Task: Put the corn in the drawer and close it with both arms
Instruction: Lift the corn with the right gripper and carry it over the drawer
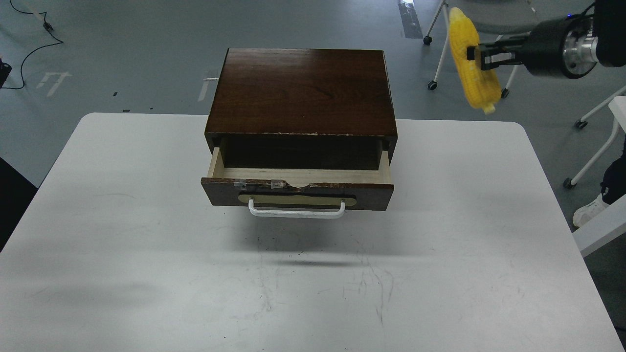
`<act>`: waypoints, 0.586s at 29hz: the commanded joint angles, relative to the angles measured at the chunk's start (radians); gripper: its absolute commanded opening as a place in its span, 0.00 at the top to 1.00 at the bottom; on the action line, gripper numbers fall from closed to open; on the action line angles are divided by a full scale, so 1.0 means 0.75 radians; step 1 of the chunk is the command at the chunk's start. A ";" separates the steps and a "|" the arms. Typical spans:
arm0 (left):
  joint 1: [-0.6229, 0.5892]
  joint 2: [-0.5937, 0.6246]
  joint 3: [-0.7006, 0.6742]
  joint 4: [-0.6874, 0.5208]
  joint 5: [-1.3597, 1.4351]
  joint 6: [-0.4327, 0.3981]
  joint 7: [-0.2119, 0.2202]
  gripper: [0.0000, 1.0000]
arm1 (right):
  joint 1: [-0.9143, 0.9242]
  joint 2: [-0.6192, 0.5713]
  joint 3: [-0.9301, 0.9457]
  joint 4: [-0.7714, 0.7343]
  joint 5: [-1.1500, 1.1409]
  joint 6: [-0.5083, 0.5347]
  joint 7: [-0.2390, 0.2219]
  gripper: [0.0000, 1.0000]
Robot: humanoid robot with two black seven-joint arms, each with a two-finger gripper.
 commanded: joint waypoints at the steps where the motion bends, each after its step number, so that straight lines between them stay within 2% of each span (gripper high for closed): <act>1: -0.011 0.007 0.012 0.005 0.016 0.000 -0.002 0.01 | 0.069 0.172 -0.005 0.024 -0.161 0.000 0.041 0.94; 6: -0.013 0.010 0.012 0.005 0.016 0.000 -0.002 0.01 | 0.087 0.419 -0.023 0.026 -0.464 0.000 0.119 0.93; 12: -0.020 0.044 0.010 0.005 0.016 0.000 -0.002 0.01 | 0.087 0.644 -0.109 -0.029 -0.612 0.000 0.127 0.90; 17: -0.022 0.069 0.004 0.005 0.016 0.000 -0.006 0.01 | 0.067 0.673 -0.209 -0.007 -0.710 0.000 0.162 0.90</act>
